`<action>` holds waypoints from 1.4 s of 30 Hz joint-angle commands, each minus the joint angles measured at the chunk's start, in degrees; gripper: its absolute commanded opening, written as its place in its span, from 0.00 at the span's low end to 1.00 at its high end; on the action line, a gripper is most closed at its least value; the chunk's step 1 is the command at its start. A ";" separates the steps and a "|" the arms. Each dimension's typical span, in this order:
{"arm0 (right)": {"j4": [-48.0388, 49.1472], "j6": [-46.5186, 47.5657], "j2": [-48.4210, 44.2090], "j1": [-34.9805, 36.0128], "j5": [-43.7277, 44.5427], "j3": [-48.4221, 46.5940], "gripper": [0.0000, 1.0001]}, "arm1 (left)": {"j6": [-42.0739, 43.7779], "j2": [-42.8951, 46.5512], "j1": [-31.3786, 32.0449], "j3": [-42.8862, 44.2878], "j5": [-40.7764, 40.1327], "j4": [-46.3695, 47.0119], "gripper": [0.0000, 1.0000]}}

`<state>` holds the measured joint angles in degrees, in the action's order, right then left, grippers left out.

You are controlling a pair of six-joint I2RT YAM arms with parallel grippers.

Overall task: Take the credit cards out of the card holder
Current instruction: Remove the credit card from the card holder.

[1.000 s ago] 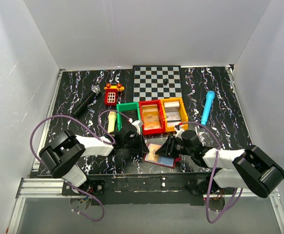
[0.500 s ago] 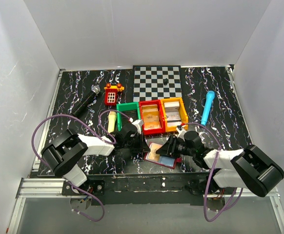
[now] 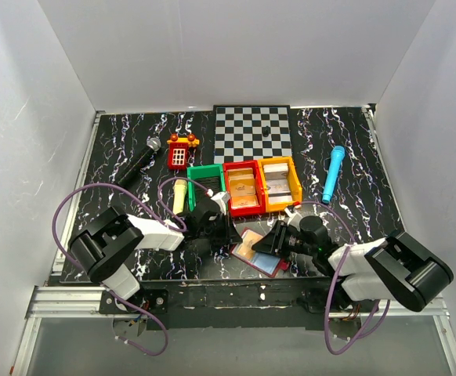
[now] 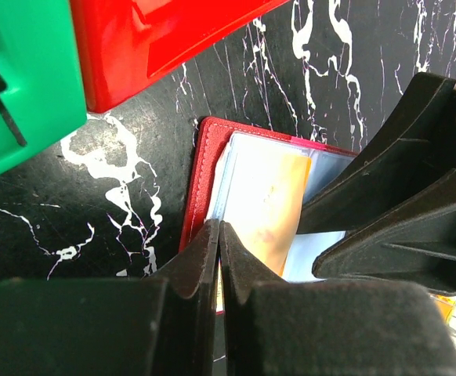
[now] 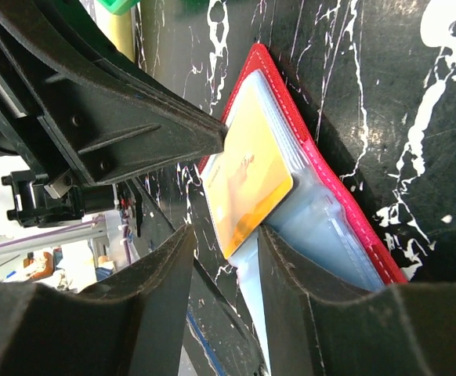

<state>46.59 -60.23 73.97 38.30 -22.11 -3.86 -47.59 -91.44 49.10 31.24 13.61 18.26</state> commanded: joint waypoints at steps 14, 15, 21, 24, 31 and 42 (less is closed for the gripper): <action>2.12 1.68 1.61 -0.42 -2.50 -4.75 0.55 | -0.31 2.22 0.56 -5.40 -0.86 -5.34 0.00; 0.10 2.56 1.52 -0.42 -2.76 -5.89 0.55 | -0.48 2.84 0.56 -5.75 -0.86 -5.43 0.00; -5.45 5.91 3.89 -0.51 -4.69 -10.64 0.57 | -1.45 7.15 0.56 -8.30 -2.00 -6.83 0.00; -5.63 6.35 6.26 -0.42 -6.45 -12.84 0.56 | -1.98 9.16 0.56 -9.36 -2.53 -7.54 0.00; -7.74 6.70 5.83 -0.42 -5.84 -13.19 0.57 | -1.01 13.30 0.56 -8.75 -5.78 -11.58 0.04; -10.29 7.14 5.04 -0.42 -6.63 -12.84 0.57 | 0.84 12.86 0.56 -5.93 -6.75 -13.08 0.06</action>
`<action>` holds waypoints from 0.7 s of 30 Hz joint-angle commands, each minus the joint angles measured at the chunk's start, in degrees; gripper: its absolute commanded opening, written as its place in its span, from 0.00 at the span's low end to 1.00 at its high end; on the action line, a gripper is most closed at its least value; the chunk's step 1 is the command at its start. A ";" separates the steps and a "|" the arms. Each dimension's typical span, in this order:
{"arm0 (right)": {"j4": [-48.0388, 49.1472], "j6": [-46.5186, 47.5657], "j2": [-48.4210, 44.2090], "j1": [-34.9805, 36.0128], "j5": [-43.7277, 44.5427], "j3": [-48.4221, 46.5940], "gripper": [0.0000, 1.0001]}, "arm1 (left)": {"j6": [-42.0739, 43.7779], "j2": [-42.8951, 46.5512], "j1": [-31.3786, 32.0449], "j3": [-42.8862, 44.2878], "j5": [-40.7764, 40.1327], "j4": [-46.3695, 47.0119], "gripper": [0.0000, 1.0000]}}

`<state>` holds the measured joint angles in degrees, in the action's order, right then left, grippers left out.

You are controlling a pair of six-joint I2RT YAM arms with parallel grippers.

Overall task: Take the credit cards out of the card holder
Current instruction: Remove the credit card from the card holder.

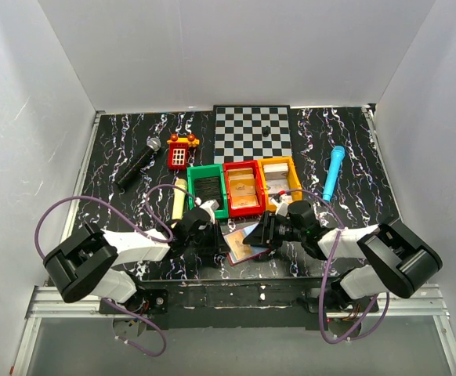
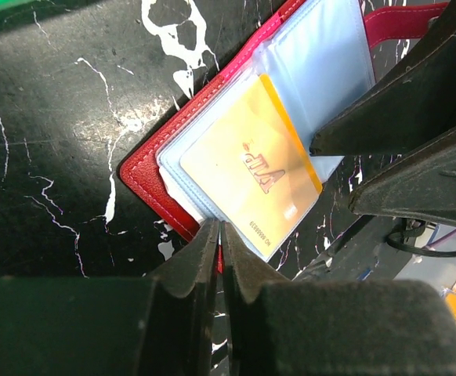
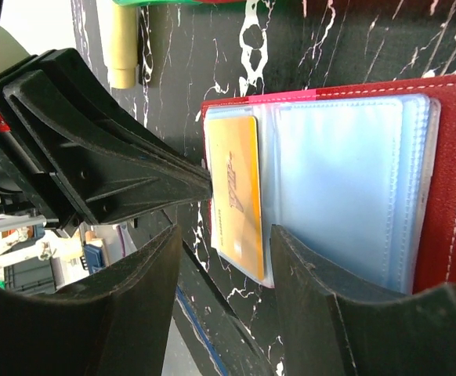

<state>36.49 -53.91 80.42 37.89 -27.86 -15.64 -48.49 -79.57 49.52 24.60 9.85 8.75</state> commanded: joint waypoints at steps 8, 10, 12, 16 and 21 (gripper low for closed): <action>-3.62 2.40 -2.99 -0.01 -0.36 -2.55 0.57 | 2.96 7.06 -0.12 1.50 -3.87 -4.80 0.20; -5.45 3.19 -3.52 -0.01 -0.27 -3.34 0.57 | 2.96 6.45 -0.21 2.03 -3.61 -4.62 0.20; -6.69 4.07 -3.78 -0.01 -0.36 -4.13 0.57 | 2.96 5.13 -0.21 2.56 -3.35 -4.19 0.19; -8.63 5.39 -3.87 0.17 -0.88 -5.80 0.57 | 3.14 2.32 -0.30 3.00 -2.29 -2.17 0.16; -9.68 6.10 -2.56 0.43 -1.85 -7.30 0.58 | 3.49 -0.67 -0.39 3.96 -1.94 -1.90 0.13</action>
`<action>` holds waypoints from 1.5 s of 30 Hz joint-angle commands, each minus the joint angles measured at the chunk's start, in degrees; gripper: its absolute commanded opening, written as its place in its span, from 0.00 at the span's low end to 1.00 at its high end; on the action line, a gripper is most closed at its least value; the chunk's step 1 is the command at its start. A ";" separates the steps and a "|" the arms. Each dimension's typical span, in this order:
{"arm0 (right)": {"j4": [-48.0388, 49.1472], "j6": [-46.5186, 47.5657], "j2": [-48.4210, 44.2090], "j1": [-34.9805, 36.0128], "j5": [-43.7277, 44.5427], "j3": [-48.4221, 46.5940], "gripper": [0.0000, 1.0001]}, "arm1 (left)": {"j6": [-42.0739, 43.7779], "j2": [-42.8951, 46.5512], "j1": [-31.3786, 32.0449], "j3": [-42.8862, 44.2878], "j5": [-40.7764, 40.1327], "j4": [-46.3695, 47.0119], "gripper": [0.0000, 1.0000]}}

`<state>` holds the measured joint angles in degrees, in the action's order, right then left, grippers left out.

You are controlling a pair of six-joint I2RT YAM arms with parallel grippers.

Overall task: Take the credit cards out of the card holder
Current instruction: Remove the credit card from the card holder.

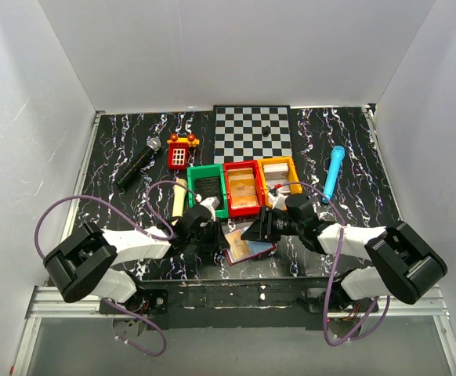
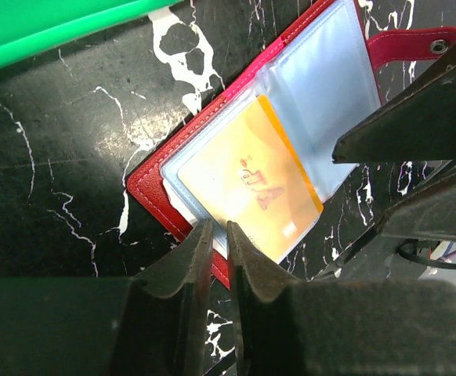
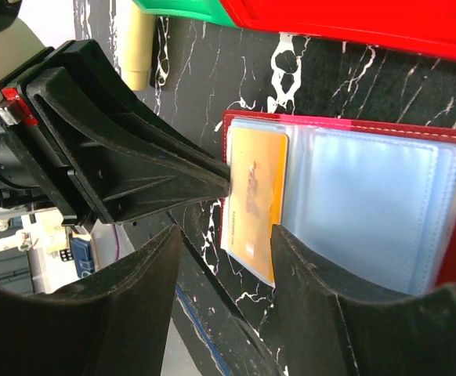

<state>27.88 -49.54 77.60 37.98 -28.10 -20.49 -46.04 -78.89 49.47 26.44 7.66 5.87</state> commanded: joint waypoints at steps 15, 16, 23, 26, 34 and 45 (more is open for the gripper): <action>0.16 1.55 2.82 0.34 -1.61 -2.36 0.58 | 1.57 -5.83 -1.48 1.16 -0.10 1.51 0.07; -0.02 1.64 2.56 0.34 -1.35 -2.27 0.58 | 1.66 -6.18 -1.57 1.25 -0.10 1.60 0.07; -1.60 1.99 0.54 -0.09 1.02 -1.22 0.58 | 2.01 -7.33 -2.10 0.99 0.16 2.13 0.04; -2.47 2.16 -1.13 -0.36 3.04 -0.52 0.59 | 2.10 -7.33 -2.36 0.81 0.25 2.13 0.04; -4.32 2.69 -0.70 -0.71 2.96 -1.22 0.59 | 2.01 -7.24 -2.45 0.90 0.69 2.39 0.03; -3.01 2.52 2.11 -0.80 0.68 -1.92 0.59 | 2.10 -7.42 -2.45 0.72 1.13 3.01 0.03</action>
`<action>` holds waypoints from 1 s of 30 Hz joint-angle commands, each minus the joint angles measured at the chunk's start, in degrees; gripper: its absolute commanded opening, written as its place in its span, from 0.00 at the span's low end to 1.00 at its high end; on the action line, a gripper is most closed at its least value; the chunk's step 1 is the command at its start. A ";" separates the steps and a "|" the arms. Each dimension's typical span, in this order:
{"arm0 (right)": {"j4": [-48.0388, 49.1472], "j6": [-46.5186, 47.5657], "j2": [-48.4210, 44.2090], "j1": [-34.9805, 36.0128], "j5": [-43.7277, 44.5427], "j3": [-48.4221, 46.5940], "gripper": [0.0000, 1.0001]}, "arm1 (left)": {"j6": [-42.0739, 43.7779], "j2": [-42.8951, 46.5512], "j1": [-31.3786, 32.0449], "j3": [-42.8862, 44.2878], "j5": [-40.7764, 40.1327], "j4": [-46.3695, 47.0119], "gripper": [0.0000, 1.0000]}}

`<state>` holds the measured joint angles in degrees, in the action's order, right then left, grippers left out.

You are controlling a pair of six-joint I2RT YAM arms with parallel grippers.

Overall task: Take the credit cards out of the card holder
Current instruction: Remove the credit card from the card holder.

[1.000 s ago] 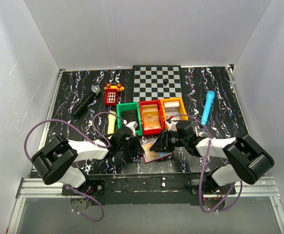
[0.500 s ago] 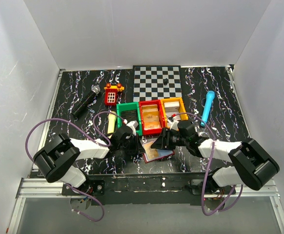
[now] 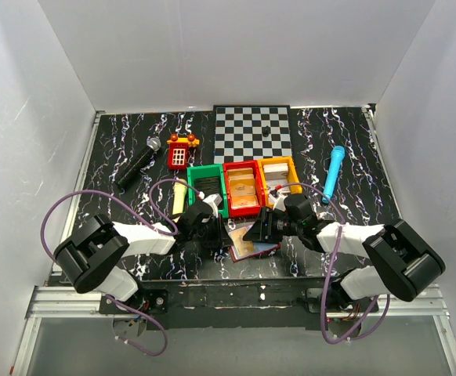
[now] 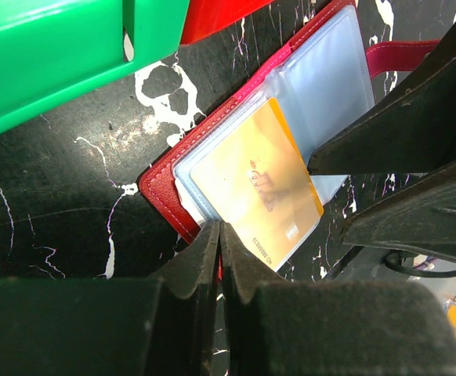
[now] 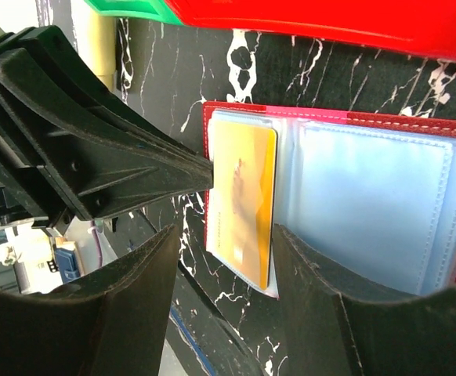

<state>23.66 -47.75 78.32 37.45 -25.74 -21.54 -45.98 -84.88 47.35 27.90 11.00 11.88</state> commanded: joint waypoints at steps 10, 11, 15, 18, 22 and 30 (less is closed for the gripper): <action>4.72 -0.24 2.01 -0.19 -3.70 -0.08 0.59 | 1.86 -1.34 -0.33 -0.92 -1.95 -2.65 0.03; 5.25 -0.50 1.92 -0.27 -3.88 0.27 0.59 | 1.94 -1.43 -0.42 -1.00 -1.87 -2.56 0.03; 8.59 -1.29 1.39 -0.28 -4.76 1.59 0.59 | 1.77 -1.78 -0.42 -1.09 -1.87 -2.30 0.03; 11.14 -1.82 1.74 -0.27 -6.60 1.94 0.59 | 1.85 -1.95 -0.42 -1.18 -1.78 -2.04 0.03; 13.95 -2.87 2.97 -0.27 -8.27 2.38 0.58 | 1.94 -2.13 -0.33 -1.01 -1.60 -1.95 0.02; 22.73 -6.56 6.92 -0.27 -11.44 3.34 0.57 | 1.85 -2.66 -0.42 -1.45 -0.99 -0.89 0.02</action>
<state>36.23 -50.92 83.26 36.14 -31.42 -18.65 -45.82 -85.23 47.07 27.79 12.05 12.53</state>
